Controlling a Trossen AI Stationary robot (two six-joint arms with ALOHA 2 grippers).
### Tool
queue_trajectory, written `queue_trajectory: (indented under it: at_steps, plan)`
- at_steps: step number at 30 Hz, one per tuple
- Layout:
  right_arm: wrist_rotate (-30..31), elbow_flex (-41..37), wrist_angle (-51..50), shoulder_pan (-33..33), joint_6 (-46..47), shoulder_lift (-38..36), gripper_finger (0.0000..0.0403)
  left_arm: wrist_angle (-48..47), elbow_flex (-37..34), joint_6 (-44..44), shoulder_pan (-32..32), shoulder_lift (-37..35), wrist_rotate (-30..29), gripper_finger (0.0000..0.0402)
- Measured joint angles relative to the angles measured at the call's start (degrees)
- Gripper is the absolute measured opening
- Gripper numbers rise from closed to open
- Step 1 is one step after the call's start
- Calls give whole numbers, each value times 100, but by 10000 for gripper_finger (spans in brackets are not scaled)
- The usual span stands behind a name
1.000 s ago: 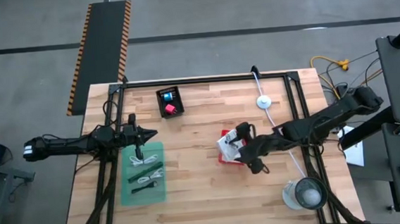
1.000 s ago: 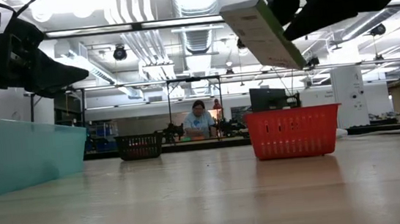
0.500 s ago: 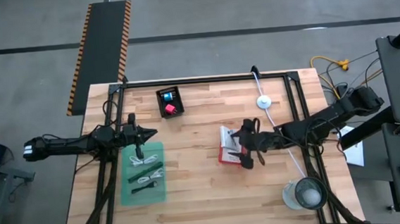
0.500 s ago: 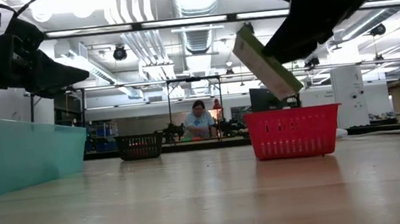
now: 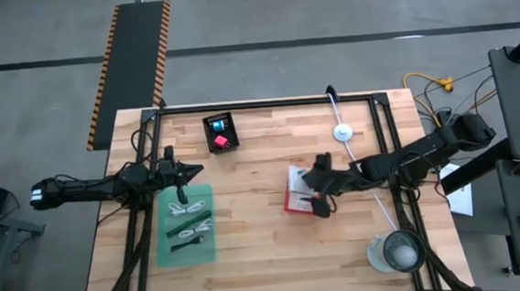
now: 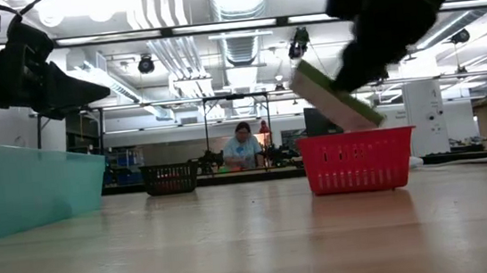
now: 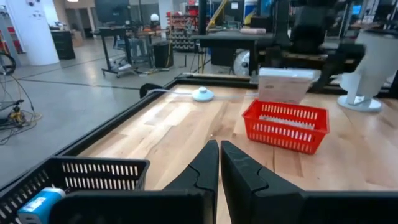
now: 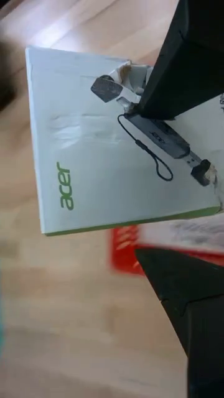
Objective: Pick and place items into bin
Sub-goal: Put the white USB box into the orange bin
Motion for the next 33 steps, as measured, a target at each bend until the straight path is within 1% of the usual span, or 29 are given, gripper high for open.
queue_trajectory:
  at_steps: [1,2,3,6,10,13,16,18,21,24,27,29,33]
  plan:
    - [-68,22,221,-12,-127,119,326,-21,0,0,2,-10,3,2]
    - [-27,36,243,1,-52,206,326,-22,0,0,2,-35,-1,2]
    - [-30,30,64,14,-85,278,326,-17,0,0,2,-28,-1,2]
    - [-76,219,-59,4,-570,486,327,-13,0,85,0,-60,-37,2]
    - [-7,570,-617,6,-516,732,329,-19,0,96,0,-50,-68,2]
    - [420,907,-1226,14,-441,817,327,-24,0,96,1,-50,-69,2]
    - [1019,1172,-1823,86,-691,988,327,-15,0,96,1,-30,-65,2]
    - [1173,1303,-1883,194,-905,1097,327,-18,0,97,0,-46,-68,2]
    - [1225,1445,-1929,303,-1204,1249,326,-27,0,101,0,-57,-67,2]
    - [1580,1634,-2209,401,-1254,1434,326,-18,0,101,1,-46,-65,2]
    - [2141,1951,-2759,598,-1278,1603,326,-12,0,103,2,-35,-65,2]
    - [2093,2164,-3154,693,-1279,1733,327,-14,0,102,2,-36,-64,2]
    - [2053,2498,-3412,816,-1216,1876,326,-11,0,103,1,-43,-66,2]
